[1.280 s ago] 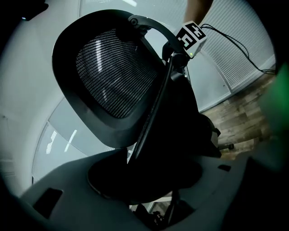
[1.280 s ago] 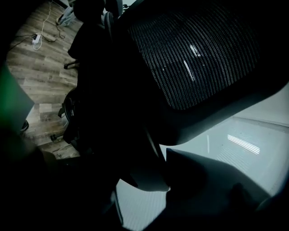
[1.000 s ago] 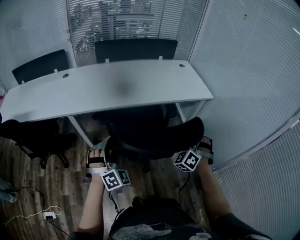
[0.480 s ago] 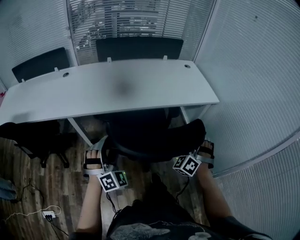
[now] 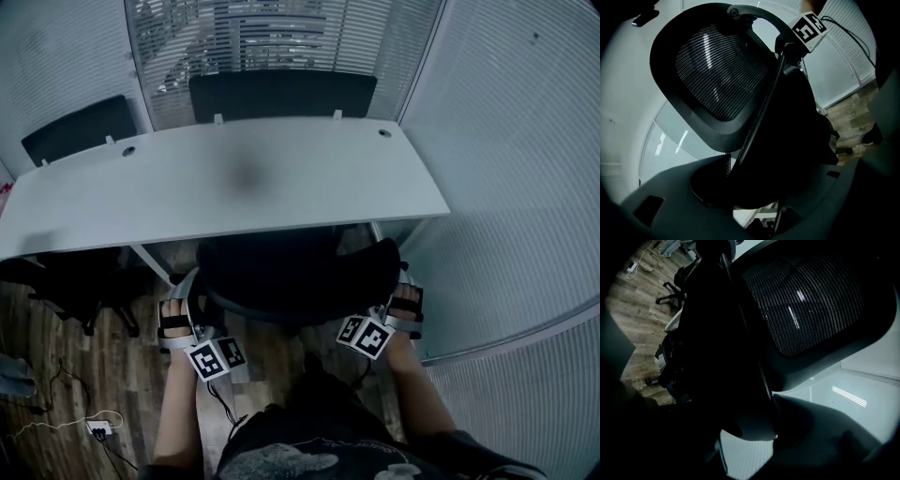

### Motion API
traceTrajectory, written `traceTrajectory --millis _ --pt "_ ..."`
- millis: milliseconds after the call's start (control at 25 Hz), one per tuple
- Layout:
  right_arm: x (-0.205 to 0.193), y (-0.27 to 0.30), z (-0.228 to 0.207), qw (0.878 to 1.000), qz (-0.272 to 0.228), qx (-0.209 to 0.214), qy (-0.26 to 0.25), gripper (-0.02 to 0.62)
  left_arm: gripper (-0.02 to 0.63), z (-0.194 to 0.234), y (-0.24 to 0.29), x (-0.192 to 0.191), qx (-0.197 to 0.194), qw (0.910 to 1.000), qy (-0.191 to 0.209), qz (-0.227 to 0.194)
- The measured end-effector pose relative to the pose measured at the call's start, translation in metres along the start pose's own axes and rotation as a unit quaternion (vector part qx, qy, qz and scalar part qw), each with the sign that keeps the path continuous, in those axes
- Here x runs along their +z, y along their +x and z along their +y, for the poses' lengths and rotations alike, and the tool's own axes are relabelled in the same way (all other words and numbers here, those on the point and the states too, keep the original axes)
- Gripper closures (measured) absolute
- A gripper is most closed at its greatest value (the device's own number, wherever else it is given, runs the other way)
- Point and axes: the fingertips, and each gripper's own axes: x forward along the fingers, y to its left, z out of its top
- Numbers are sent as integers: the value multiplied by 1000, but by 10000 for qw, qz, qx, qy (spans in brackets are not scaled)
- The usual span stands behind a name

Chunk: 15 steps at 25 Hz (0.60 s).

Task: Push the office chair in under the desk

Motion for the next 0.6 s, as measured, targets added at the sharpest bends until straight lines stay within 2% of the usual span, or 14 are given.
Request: traceTrajectory --millis 360,600 --pt "7 23 -1 9998 -187 -25 -26 314 353 4 26 -1 2 9999 -29 163" --pt "12 31 -2 9996 -267 -38 -44 315 353 7 36 -2 25 9999 -11 125"
